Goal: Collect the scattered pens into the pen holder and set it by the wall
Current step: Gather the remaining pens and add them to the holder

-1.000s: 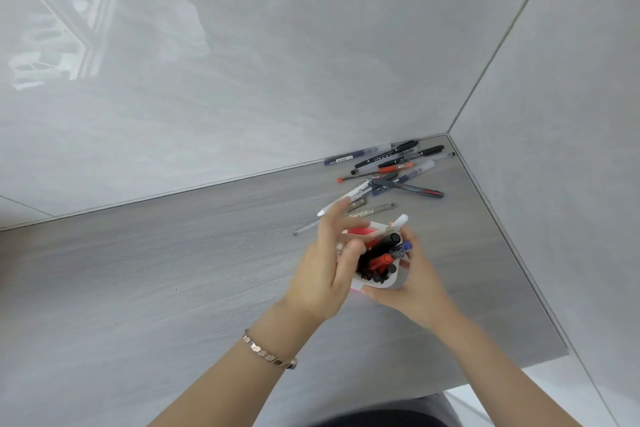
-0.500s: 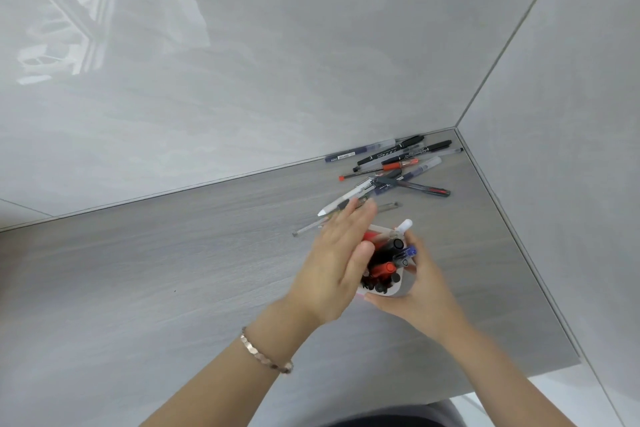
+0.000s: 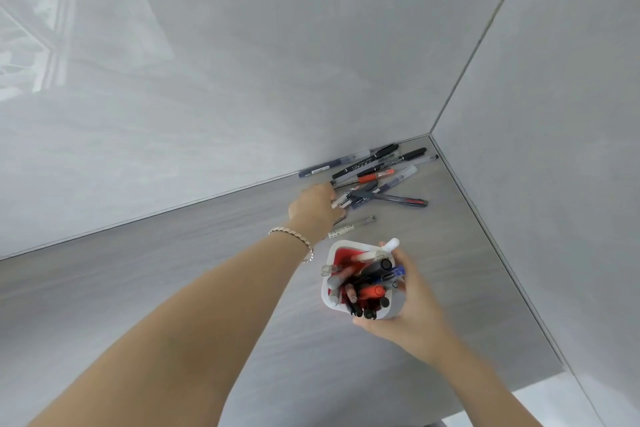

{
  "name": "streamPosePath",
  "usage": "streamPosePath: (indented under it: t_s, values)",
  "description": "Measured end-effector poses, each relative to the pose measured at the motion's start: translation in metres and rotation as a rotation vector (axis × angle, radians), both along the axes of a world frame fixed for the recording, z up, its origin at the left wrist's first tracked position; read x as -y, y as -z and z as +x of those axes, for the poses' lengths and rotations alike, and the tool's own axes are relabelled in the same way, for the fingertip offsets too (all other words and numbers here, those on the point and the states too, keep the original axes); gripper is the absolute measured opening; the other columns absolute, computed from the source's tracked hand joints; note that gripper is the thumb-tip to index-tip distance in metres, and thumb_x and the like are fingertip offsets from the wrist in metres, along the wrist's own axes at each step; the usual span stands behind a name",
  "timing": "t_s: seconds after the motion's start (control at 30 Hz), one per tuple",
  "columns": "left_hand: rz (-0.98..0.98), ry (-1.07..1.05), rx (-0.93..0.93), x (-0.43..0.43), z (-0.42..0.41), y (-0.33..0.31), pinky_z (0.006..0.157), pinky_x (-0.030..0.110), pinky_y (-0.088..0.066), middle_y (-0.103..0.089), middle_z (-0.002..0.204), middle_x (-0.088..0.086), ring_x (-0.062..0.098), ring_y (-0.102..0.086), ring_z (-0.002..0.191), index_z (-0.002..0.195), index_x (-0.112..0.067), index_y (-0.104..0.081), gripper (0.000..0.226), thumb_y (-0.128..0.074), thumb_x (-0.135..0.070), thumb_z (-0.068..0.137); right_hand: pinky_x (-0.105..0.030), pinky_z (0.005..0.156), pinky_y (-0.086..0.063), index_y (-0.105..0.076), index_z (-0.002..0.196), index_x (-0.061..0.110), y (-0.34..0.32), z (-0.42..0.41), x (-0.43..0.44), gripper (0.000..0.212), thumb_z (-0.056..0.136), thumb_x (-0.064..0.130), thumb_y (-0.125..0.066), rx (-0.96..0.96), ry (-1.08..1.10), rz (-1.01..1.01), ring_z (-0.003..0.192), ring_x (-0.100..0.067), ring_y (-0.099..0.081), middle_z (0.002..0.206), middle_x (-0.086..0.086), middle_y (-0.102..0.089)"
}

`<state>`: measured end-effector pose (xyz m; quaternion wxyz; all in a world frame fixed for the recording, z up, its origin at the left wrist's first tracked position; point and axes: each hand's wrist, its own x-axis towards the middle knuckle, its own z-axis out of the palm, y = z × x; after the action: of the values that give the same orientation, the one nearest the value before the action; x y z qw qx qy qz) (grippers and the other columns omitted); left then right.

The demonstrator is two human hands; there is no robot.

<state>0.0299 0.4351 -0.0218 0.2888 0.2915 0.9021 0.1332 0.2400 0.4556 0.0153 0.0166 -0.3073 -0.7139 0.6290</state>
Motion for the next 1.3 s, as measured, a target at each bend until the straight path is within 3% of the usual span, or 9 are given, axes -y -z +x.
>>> streamPosePath:
  t_s: [0.17, 0.3, 0.43, 0.57, 0.77, 0.87, 0.93, 1.1, 1.3]
  values:
    - [-0.205, 0.272, -0.135, -0.002, -0.001, 0.006, 0.087, 0.042, -0.045, -0.056, 0.117, 0.020, 0.035, -0.051, 0.108, 0.116, 0.000, -0.044, 0.032, -0.049, -0.019, 0.090, 0.006, 0.071, -0.039, -0.044, 0.099, 0.039, -0.005, -0.004, -0.002, 0.069, 0.059, -0.003, -0.081, -0.019, -0.027, -0.007, 0.090, 0.020, -0.056, 0.093, 0.045, -0.058]
    - [-0.163, 0.329, -0.196, 0.021, 0.002, 0.004, 0.088, 0.044, -0.043, -0.051, 0.122, 0.021, 0.036, -0.048, 0.111, 0.120, -0.001, -0.039, 0.029, -0.040, -0.013, 0.094, 0.004, 0.074, -0.040, -0.043, 0.105, 0.041, 0.000, -0.003, -0.002, 0.074, 0.057, 0.003, -0.083, -0.024, -0.026, 0.011, 0.097, 0.015, -0.056, 0.100, 0.024, -0.063]
    - [0.177, 0.045, -0.076, 0.052, -0.003, -0.027, 0.067, 0.038, -0.037, -0.058, 0.091, 0.020, 0.037, -0.056, 0.084, 0.113, -0.005, -0.040, 0.026, -0.037, -0.024, 0.096, 0.005, 0.076, -0.039, -0.038, 0.109, 0.043, 0.003, -0.003, -0.002, 0.080, 0.057, 0.002, -0.083, -0.034, -0.035, 0.028, 0.098, 0.019, -0.053, 0.109, 0.024, -0.054]
    - [0.647, -0.226, 0.155, 0.076, 0.006, -0.066, 0.061, 0.033, -0.033, -0.041, 0.061, 0.000, 0.015, -0.040, 0.055, 0.088, -0.023, -0.045, 0.014, -0.034, -0.025, 0.097, 0.004, 0.078, -0.040, -0.033, 0.121, 0.040, 0.009, -0.002, -0.002, 0.090, 0.056, 0.004, -0.084, -0.024, -0.046, 0.028, 0.100, 0.017, -0.054, 0.112, 0.020, -0.056]
    - [1.198, -0.449, 0.620, 0.076, 0.052, -0.098, 0.074, 0.034, -0.037, -0.058, 0.067, -0.013, 0.009, -0.051, 0.069, 0.087, -0.037, -0.048, 0.016, -0.038, -0.025, 0.089, -0.002, 0.081, -0.043, -0.034, 0.124, 0.037, 0.016, 0.001, -0.003, 0.090, 0.058, 0.000, -0.082, -0.029, -0.051, 0.038, 0.101, 0.013, -0.056, 0.113, 0.016, -0.058]
    - [1.180, -0.343, 0.637, 0.068, 0.077, -0.094, 0.083, 0.028, -0.046, -0.066, 0.079, -0.009, 0.016, -0.060, 0.084, 0.096, -0.032, -0.046, 0.016, -0.041, -0.017, 0.089, 0.001, 0.081, -0.042, -0.034, 0.129, 0.028, 0.017, 0.002, -0.002, 0.091, 0.057, 0.000, -0.082, -0.051, -0.044, 0.039, 0.102, 0.012, -0.056, 0.117, 0.012, -0.057]
    - [1.059, -0.259, 0.601, 0.067, 0.089, -0.087, 0.074, 0.018, -0.050, -0.068, 0.086, -0.005, 0.020, -0.059, 0.078, 0.095, -0.024, -0.045, 0.015, -0.045, -0.009, 0.091, 0.004, 0.078, -0.040, -0.034, 0.124, 0.036, 0.015, 0.001, -0.001, 0.089, 0.057, 0.003, -0.082, -0.060, -0.041, 0.056, 0.100, 0.016, -0.055, 0.116, 0.018, -0.055]
    - [0.865, -0.184, 0.520, 0.077, 0.093, -0.073, 0.090, 0.041, -0.052, -0.068, 0.088, 0.006, 0.020, -0.066, 0.097, 0.087, -0.013, -0.050, 0.016, -0.058, -0.001, 0.083, 0.004, 0.079, -0.040, -0.031, 0.125, 0.039, 0.016, 0.001, 0.000, 0.091, 0.056, 0.008, -0.082, -0.062, -0.036, 0.044, 0.103, 0.017, -0.053, 0.119, 0.021, -0.053]
    - [0.992, -0.329, 0.525, 0.071, 0.099, -0.078, 0.094, 0.038, -0.048, -0.060, 0.070, -0.005, 0.012, -0.064, 0.097, 0.088, -0.021, -0.040, 0.019, -0.027, -0.034, 0.091, 0.006, 0.074, -0.039, -0.025, 0.130, 0.031, 0.018, 0.002, 0.000, 0.093, 0.062, -0.001, -0.080, -0.060, -0.040, 0.007, 0.098, 0.026, -0.049, 0.115, 0.025, -0.048]
